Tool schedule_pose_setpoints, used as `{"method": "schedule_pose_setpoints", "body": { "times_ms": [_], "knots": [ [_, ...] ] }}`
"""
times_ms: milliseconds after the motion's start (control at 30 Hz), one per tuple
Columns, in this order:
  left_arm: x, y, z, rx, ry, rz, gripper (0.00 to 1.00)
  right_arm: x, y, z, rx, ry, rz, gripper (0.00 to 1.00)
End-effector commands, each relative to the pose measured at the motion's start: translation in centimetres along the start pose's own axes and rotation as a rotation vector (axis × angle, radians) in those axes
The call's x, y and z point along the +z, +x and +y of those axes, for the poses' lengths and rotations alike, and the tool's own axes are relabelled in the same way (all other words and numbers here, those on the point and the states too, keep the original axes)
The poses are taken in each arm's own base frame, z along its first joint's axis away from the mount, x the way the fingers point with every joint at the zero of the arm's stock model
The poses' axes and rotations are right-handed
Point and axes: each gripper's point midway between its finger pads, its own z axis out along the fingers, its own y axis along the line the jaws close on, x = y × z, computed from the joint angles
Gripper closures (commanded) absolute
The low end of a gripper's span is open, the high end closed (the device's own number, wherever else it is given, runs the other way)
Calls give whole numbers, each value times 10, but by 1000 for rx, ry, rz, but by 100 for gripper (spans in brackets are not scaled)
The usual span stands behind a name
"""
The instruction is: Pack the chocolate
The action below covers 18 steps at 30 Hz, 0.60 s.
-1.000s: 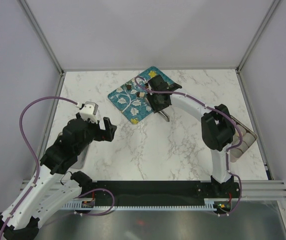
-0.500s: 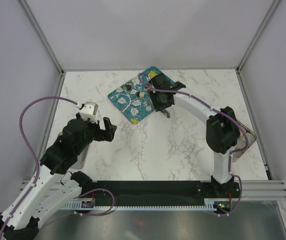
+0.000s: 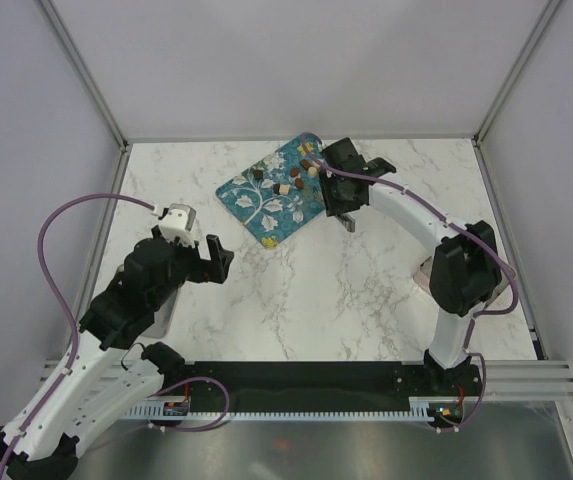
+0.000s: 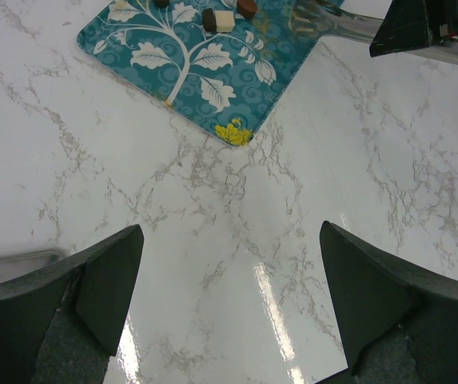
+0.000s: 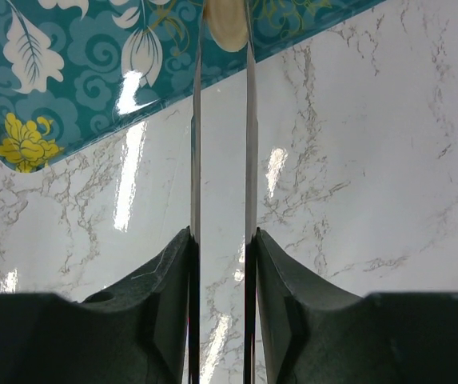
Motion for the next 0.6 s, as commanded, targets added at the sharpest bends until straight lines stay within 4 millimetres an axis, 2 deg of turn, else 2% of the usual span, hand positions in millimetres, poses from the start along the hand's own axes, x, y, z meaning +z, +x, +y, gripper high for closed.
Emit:
{"method": "schedule_pose_setpoints", "body": {
  "times_ms": [0, 100, 133, 200, 233, 300, 333, 367, 400, 433, 500, 533, 567],
  "knots": [
    [1, -6, -2, 15, 10, -27, 0, -24, -11, -3, 39, -3, -62, 59],
    [2, -4, -3, 14, 18, -22, 0, -30, -9, -11, 55, 12, -65, 59],
    [2, -4, -4, 14, 21, -21, 0, -38, -10, -14, 65, 16, -77, 59],
    [1, -4, -5, 13, 28, -17, 0, -41, -3, -28, 96, 44, -70, 59],
    [1, -4, -6, 11, 31, -17, 0, -51, -4, -33, 113, 50, -86, 59],
    [1, -3, -8, 10, 43, -13, 0, -55, 9, -56, 157, 100, -65, 59],
    [0, -3, -9, 8, 48, -14, 0, -66, 11, -71, 197, 126, -75, 59],
    [0, -2, -10, 7, 56, -10, 0, -67, 23, -80, 213, 151, -55, 59],
    [-1, -2, -11, 6, 61, -11, 0, -79, 25, -91, 235, 177, -77, 59],
    [-1, -2, -12, 6, 66, -12, 0, -83, 33, -108, 275, 217, -65, 59],
    [-1, -2, -14, 5, 81, -9, 0, -90, 52, -127, 308, 275, -39, 59],
    [-2, -2, -16, 1, 88, -10, 0, -102, 61, -145, 349, 328, -43, 59],
    [-3, -2, -17, 1, 99, -9, 0, -106, 70, -153, 364, 359, -28, 59]
  ]
}}
